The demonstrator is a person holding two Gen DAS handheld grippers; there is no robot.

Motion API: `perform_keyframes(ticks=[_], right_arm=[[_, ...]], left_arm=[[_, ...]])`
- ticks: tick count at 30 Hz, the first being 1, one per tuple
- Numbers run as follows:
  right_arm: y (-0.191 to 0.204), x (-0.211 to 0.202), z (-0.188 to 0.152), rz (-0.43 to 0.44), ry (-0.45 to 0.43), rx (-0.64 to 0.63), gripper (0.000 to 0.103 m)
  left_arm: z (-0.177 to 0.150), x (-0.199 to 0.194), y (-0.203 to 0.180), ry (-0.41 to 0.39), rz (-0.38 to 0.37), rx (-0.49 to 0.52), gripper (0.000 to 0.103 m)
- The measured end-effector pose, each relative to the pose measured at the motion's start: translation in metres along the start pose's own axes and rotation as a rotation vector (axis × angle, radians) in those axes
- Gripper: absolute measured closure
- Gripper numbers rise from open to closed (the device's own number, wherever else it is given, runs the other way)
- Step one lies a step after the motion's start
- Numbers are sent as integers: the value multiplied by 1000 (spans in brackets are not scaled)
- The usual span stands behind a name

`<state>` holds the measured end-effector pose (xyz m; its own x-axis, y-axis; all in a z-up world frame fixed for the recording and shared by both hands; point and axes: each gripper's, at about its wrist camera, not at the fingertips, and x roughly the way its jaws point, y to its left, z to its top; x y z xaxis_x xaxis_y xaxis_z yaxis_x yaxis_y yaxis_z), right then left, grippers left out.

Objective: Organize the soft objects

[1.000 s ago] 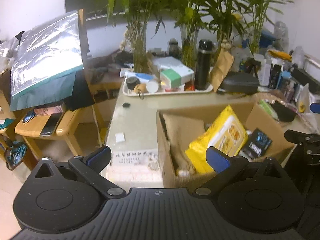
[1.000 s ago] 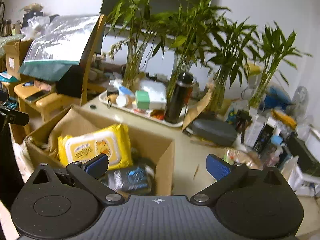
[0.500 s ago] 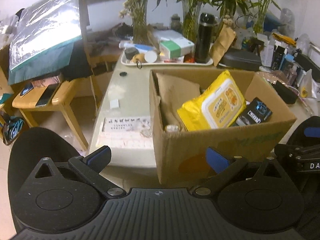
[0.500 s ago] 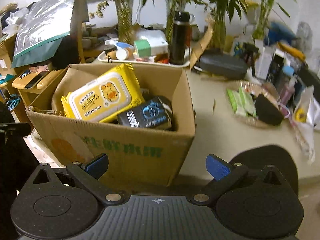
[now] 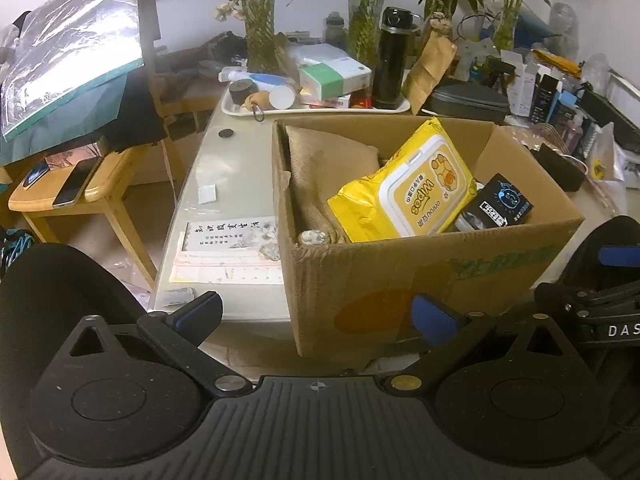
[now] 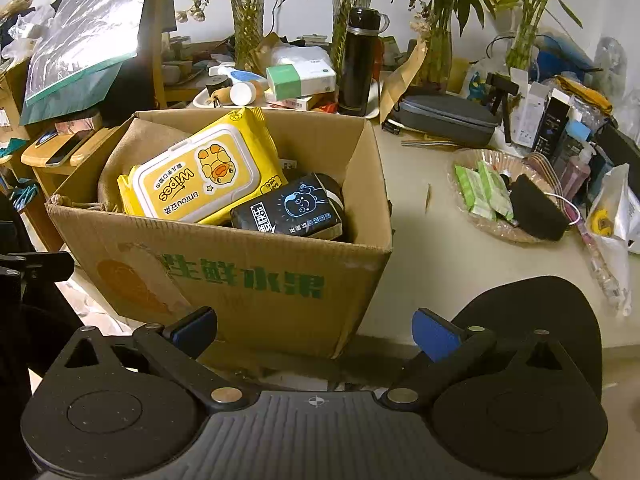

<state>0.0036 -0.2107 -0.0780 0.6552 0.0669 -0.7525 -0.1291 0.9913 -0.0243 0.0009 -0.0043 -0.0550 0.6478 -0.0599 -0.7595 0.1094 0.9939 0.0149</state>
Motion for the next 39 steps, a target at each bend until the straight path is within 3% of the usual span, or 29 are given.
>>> perform_keyframes(ticks=[39], right_arm=[[3,0,1,-25,-8,-17,0]], left_arm=[[-2,2,0,11,-3,-7,0]])
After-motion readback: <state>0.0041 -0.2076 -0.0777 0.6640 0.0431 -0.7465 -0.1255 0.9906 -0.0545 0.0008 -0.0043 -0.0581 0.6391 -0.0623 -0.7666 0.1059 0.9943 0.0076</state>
